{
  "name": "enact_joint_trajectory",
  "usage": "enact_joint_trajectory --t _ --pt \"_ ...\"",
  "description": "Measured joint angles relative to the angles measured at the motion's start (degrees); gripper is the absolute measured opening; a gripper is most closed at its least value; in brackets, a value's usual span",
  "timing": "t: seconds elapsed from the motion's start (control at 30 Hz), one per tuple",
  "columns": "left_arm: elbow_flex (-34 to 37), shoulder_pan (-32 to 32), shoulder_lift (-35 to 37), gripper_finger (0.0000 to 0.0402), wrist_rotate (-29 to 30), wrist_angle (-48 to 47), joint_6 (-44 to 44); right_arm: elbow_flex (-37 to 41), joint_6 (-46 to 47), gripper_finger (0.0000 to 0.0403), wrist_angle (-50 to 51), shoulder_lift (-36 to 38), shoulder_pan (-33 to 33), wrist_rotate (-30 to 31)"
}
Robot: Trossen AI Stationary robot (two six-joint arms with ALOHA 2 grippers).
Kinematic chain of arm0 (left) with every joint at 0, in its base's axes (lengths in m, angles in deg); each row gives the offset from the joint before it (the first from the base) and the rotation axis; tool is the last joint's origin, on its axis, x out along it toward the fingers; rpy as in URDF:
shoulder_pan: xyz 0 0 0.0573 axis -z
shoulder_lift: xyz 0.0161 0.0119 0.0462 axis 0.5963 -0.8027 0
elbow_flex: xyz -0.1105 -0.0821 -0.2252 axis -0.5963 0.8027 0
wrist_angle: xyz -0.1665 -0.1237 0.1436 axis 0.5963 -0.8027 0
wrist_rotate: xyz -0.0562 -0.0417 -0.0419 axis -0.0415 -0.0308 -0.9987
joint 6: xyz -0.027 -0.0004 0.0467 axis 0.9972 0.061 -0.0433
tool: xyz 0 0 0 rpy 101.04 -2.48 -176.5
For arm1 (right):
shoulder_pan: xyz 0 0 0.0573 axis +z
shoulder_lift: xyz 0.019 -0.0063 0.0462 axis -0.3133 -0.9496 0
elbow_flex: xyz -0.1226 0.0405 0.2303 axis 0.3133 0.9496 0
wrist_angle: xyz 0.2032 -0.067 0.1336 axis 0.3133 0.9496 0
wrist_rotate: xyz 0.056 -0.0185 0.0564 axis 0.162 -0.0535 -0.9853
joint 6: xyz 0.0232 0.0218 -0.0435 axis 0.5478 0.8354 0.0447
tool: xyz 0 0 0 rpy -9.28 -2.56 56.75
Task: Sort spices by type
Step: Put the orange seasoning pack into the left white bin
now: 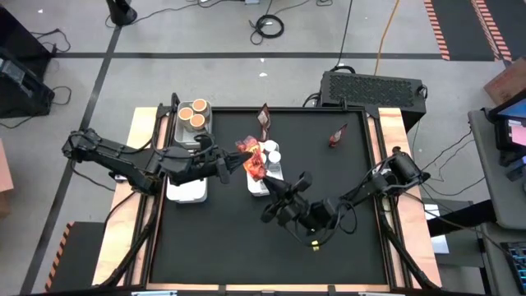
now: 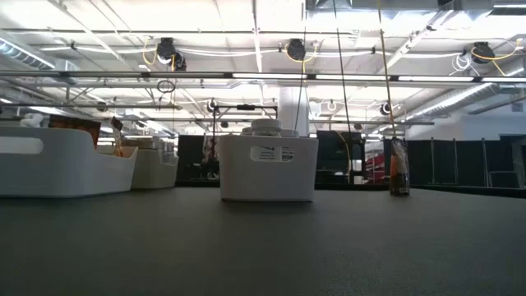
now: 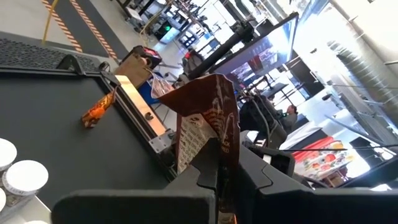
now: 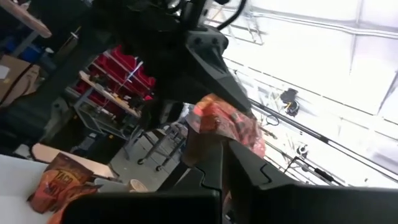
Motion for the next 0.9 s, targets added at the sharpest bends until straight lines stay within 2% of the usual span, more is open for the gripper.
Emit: enact_joint_trajectory --t 0.2,0.43,0.63,0.9 --pt "0.0 0.0 0.0 0.002 -0.2 0.9 1.4 0.0 -0.4 0.0 -0.1 0.0 -1.5 -0.2" --pt "0.0 0.1 0.0 0.002 -0.7 2.7 1.5 0.0 -3.9 0.0009 6.5 0.0 -3.3 -1.0" --pt "0.0 0.1 0.0 0.002 -0.6 3.0 1.5 0.0 -10.1 0.006 7.6 0.1 -3.3 -2.8" --pt "0.0 -0.4 0.0 0.002 0.5 2.7 0.2 0.0 -14.5 0.0148 6.8 0.1 -3.2 -1.3"
